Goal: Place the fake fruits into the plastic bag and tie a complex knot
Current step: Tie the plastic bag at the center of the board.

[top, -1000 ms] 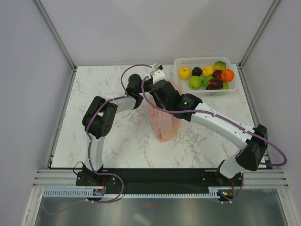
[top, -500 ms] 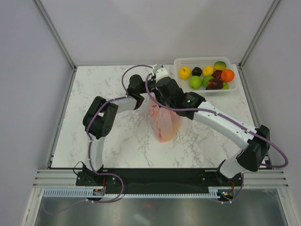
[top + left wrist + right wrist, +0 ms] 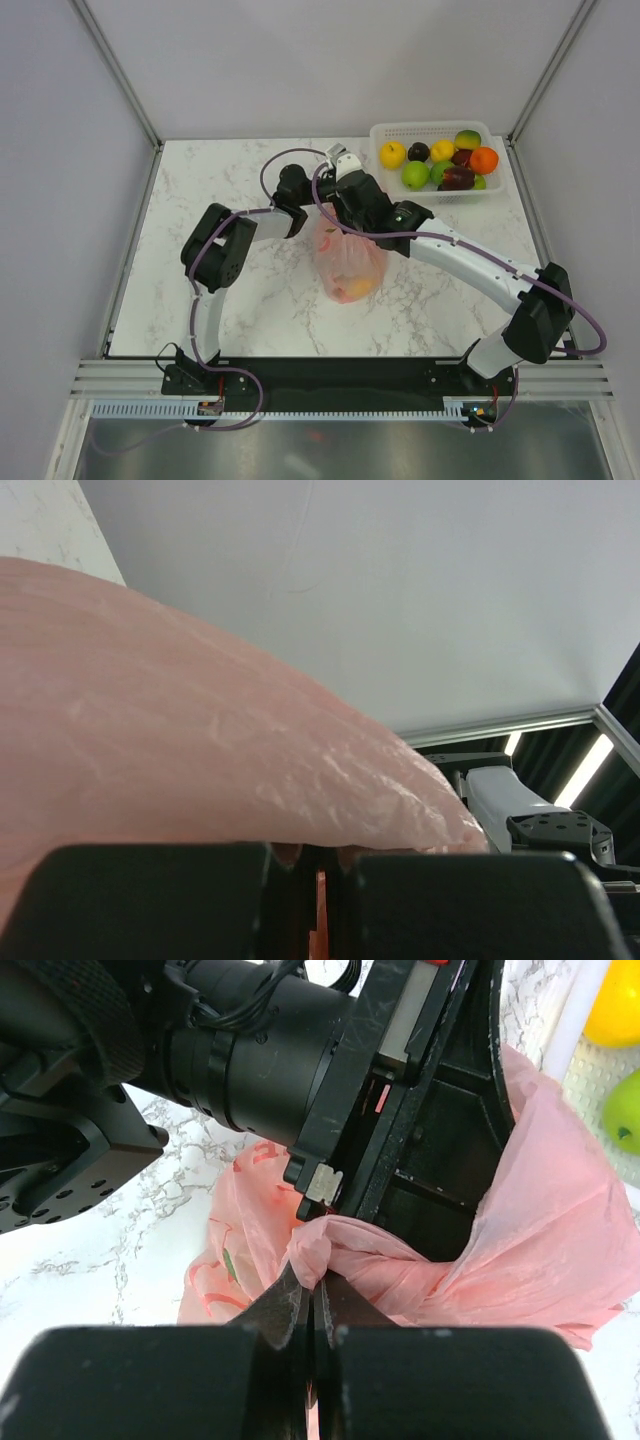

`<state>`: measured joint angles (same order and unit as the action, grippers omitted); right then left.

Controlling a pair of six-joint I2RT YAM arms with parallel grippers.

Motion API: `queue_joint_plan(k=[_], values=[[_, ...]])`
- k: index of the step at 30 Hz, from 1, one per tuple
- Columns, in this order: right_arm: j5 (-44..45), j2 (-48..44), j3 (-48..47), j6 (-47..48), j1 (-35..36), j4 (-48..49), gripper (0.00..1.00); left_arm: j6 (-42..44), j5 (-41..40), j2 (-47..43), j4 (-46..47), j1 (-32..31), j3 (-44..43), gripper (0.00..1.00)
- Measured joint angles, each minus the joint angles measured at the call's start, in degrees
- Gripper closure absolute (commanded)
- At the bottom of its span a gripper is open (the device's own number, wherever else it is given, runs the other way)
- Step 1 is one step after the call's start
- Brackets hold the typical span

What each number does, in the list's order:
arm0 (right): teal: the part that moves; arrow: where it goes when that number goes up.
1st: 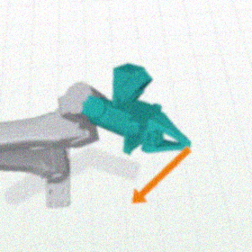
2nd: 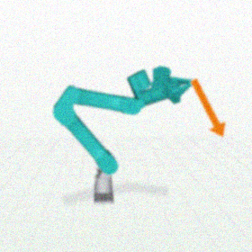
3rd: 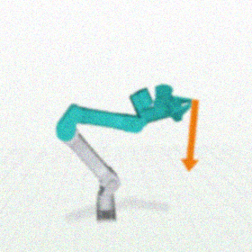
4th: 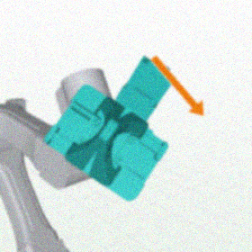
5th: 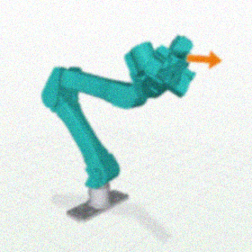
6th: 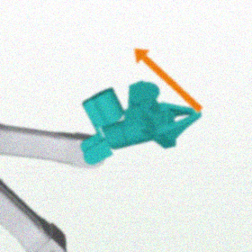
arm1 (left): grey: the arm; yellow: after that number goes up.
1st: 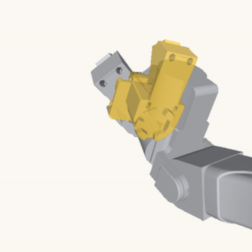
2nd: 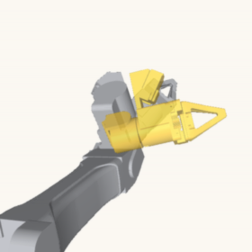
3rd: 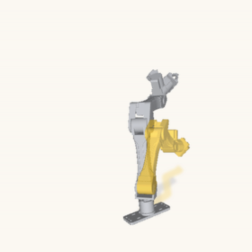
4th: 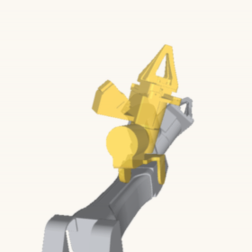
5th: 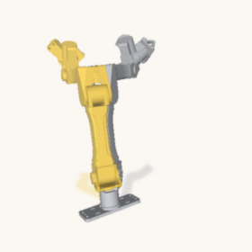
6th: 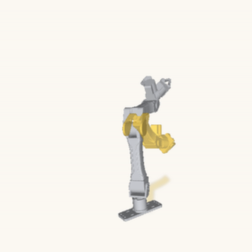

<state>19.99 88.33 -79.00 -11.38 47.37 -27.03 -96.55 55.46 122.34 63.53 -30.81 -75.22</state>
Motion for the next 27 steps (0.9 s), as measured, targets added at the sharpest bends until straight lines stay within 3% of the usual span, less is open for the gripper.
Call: queue_joint_plan(k=[13,21,27], values=[[-1.68,0.17,0.50,0.00,-0.90,0.57,0.95,1.73,-0.07,1.75,-1.09,-0.20,-0.02,0.98],[-1.75,0.79,1.38,-0.07,-1.49,1.05,0.82,1.73,-0.07,3.82,-1.16,-0.24,-0.02,0.98],[-2.23,0.79,1.49,0.00,-1.49,1.33,0.77,1.73,-0.07,3.82,-0.92,-0.31,-0.02,0.98]])
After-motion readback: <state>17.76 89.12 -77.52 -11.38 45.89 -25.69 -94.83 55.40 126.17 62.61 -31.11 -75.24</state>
